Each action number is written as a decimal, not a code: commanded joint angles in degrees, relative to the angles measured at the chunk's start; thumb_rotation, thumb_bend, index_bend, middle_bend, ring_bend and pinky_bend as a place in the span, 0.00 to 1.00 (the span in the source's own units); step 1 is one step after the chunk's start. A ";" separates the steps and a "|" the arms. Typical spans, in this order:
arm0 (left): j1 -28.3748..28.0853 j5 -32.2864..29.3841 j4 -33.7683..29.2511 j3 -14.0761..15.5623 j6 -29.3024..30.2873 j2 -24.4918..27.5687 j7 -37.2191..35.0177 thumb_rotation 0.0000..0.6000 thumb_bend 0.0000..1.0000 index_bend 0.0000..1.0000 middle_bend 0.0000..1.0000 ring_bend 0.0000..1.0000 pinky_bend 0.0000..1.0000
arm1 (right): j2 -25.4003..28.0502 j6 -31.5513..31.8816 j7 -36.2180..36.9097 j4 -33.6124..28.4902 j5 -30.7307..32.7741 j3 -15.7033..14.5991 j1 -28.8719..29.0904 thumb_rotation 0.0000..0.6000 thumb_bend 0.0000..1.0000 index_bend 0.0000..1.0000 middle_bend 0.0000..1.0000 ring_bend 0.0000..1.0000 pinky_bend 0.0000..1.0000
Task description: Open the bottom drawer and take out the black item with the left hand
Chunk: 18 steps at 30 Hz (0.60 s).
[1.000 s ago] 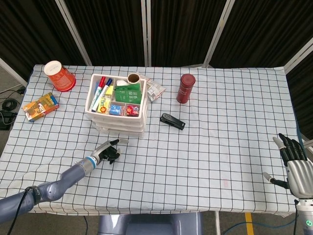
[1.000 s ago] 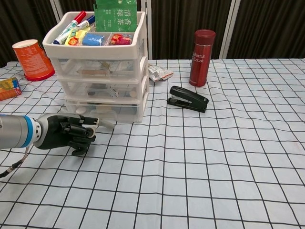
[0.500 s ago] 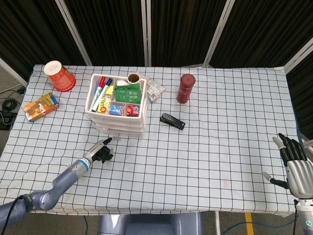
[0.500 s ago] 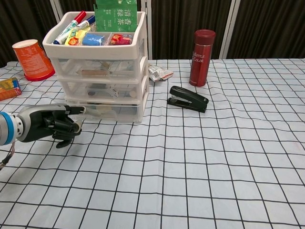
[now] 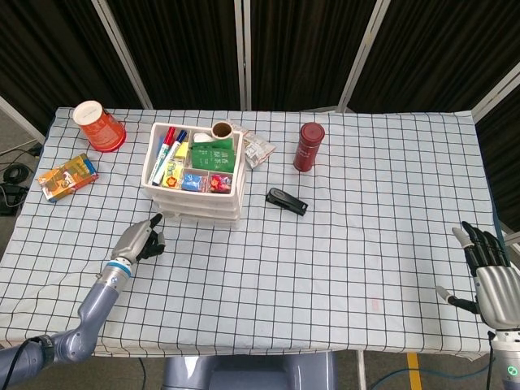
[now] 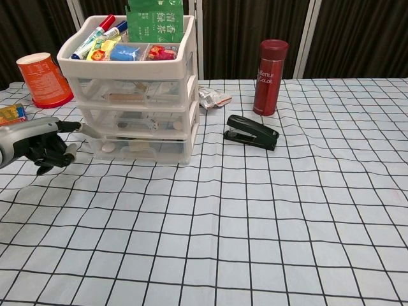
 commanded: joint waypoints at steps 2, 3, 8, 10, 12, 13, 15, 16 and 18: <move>-1.09 -5.35 -0.64 0.79 3.65 -0.76 4.92 1.00 0.85 0.18 0.92 0.91 0.76 | -0.03 -0.06 0.03 0.01 0.06 0.04 0.04 1.00 0.02 0.01 0.00 0.00 0.00; -1.20 -5.72 -0.62 0.77 3.76 -0.75 5.19 1.00 0.85 0.18 0.92 0.91 0.76 | -0.02 -0.05 0.04 0.01 0.07 0.04 0.03 1.00 0.02 0.01 0.00 0.00 0.00; -2.20 -7.57 0.39 0.91 4.08 -1.13 6.97 1.00 0.85 0.18 0.92 0.91 0.76 | -0.05 -0.07 -0.07 0.03 0.00 0.02 0.05 1.00 0.02 0.01 0.00 0.00 0.00; -2.60 -7.97 0.76 0.99 4.00 -1.41 7.38 1.00 0.85 0.18 0.92 0.91 0.76 | -0.09 -0.07 -0.18 0.04 -0.03 0.00 0.06 1.00 0.02 0.01 0.00 0.00 0.00; -2.83 -8.07 0.84 1.04 3.92 -1.58 7.50 1.00 0.85 0.18 0.92 0.91 0.76 | -0.10 -0.06 -0.23 0.02 -0.02 0.01 0.06 1.00 0.02 0.01 0.00 0.00 0.00; -2.92 -8.08 0.80 1.07 3.88 -1.65 7.52 1.00 0.85 0.18 0.92 0.91 0.76 | -0.11 -0.05 -0.23 0.03 0.01 0.02 0.04 1.00 0.02 0.01 0.00 0.00 0.00; -3.12 -8.05 0.62 1.11 3.98 -1.83 7.46 1.00 0.85 0.18 0.92 0.91 0.76 | -0.09 -0.01 -0.23 0.01 0.05 0.05 0.03 1.00 0.02 0.01 0.00 0.00 0.00; -3.19 -8.04 0.56 1.12 4.00 -1.88 7.40 1.00 0.85 0.18 0.92 0.91 0.76 | -0.08 -0.01 -0.22 0.00 0.07 0.05 0.02 1.00 0.02 0.01 0.00 0.00 0.00; -3.33 -8.02 0.44 1.19 4.10 -1.96 7.41 1.00 0.85 0.18 0.92 0.91 0.76 | -0.05 -0.05 -0.21 -0.03 0.07 0.03 0.02 1.00 0.02 0.01 0.00 0.00 0.00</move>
